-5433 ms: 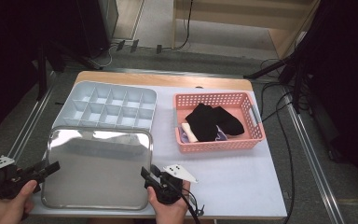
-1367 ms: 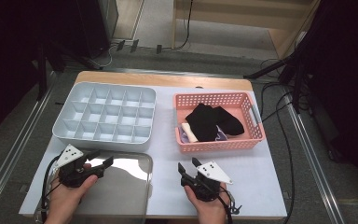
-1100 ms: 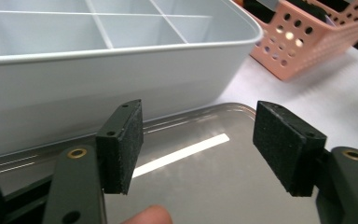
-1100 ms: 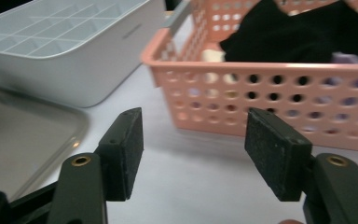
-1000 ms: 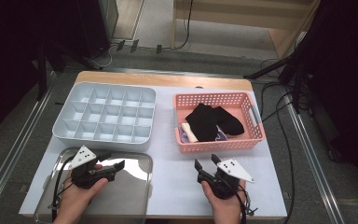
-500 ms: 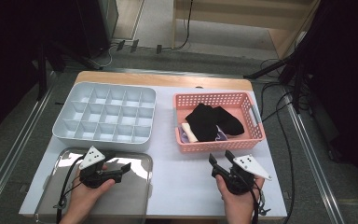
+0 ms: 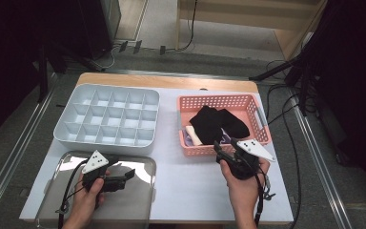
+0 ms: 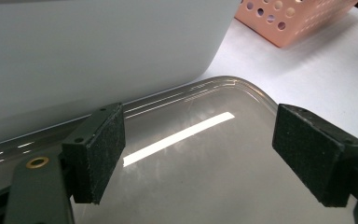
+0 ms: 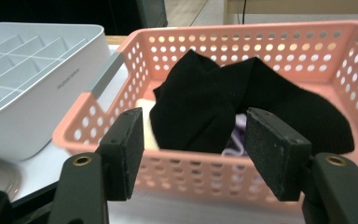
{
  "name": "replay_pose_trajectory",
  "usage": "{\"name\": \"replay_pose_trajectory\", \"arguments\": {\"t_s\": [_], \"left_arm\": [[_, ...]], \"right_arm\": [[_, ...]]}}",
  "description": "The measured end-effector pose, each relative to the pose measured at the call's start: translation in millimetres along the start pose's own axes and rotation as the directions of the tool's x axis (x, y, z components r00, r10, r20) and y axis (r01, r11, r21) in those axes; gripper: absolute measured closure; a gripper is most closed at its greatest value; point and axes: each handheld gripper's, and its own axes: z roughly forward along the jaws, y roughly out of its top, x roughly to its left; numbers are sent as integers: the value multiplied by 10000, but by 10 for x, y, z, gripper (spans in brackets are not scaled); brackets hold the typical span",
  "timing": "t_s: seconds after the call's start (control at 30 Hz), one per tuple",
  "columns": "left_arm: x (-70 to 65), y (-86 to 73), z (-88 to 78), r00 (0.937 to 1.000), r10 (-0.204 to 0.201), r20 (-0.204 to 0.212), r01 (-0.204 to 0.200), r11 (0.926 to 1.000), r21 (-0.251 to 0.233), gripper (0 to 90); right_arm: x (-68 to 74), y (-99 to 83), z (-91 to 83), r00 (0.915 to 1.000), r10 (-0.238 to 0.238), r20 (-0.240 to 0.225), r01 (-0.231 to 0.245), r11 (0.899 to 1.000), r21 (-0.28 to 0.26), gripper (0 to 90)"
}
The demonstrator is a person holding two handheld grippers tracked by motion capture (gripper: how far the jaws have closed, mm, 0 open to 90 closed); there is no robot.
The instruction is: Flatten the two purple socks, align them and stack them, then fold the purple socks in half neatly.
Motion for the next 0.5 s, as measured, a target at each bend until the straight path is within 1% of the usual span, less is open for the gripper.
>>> {"name": "replay_pose_trajectory", "arguments": {"t_s": [0.1,0.2,0.3,0.33,0.4,0.5], "left_arm": [[13,0,-1,9999,-158,61,158,9999,66,185],[19,1,2,9997,-222,106,221,9997,100,197],[23,0,2,9995,-262,178,261,9996,98,201],[24,0,1,9995,-244,190,242,9996,124,202],[26,0,-2,9995,-207,230,204,9997,147,205],[27,0,-1,9995,-235,225,232,9996,142,207]], "right_arm": [[-8,68,66,10000,-14,57,14,10000,69,384],[-13,129,148,9998,-142,101,141,9998,162,381],[-30,182,230,10000,-19,96,16,9996,273,379],[-41,195,261,9999,-53,152,49,9996,263,379],[-59,220,321,9999,27,147,-31,9996,296,379],[-75,256,414,9999,-17,167,12,9995,320,380]]}}
